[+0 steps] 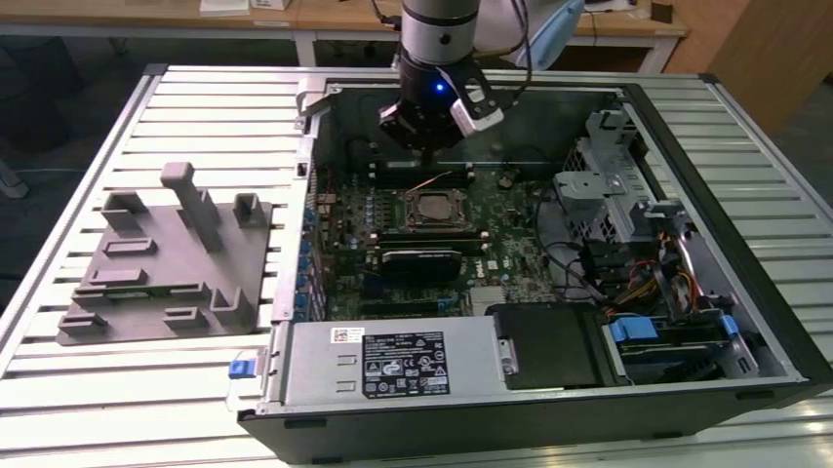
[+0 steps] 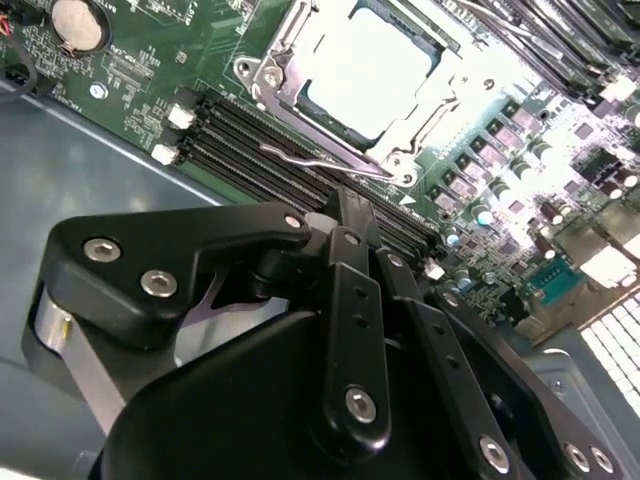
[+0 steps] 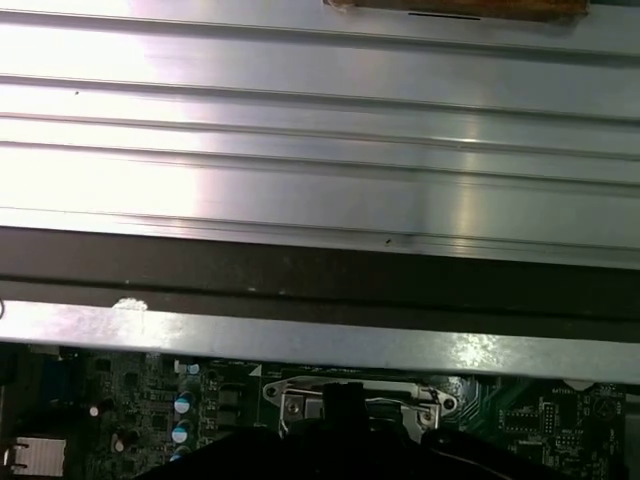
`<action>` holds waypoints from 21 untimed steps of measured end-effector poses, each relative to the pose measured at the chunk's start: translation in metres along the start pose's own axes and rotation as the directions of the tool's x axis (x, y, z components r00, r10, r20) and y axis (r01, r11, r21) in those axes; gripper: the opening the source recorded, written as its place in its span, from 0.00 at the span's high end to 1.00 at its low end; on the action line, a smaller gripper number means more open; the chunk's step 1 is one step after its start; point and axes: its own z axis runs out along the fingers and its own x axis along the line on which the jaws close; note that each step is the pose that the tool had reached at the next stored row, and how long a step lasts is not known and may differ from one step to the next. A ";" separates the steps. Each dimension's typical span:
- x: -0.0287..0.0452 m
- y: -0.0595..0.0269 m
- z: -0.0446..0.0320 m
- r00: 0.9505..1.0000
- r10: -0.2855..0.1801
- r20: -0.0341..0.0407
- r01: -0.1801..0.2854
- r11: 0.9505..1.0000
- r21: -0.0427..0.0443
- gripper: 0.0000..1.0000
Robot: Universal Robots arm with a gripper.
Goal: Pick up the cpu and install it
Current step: 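Install the first cpu locking lever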
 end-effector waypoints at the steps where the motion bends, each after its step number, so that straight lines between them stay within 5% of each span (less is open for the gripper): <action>1: -0.0006 -0.0001 0.0012 1.000 0.000 0.000 0.000 1.000 0.000 0.89; 21: -0.0129 -0.0011 0.0164 1.000 -0.006 0.000 0.006 1.000 0.001 0.89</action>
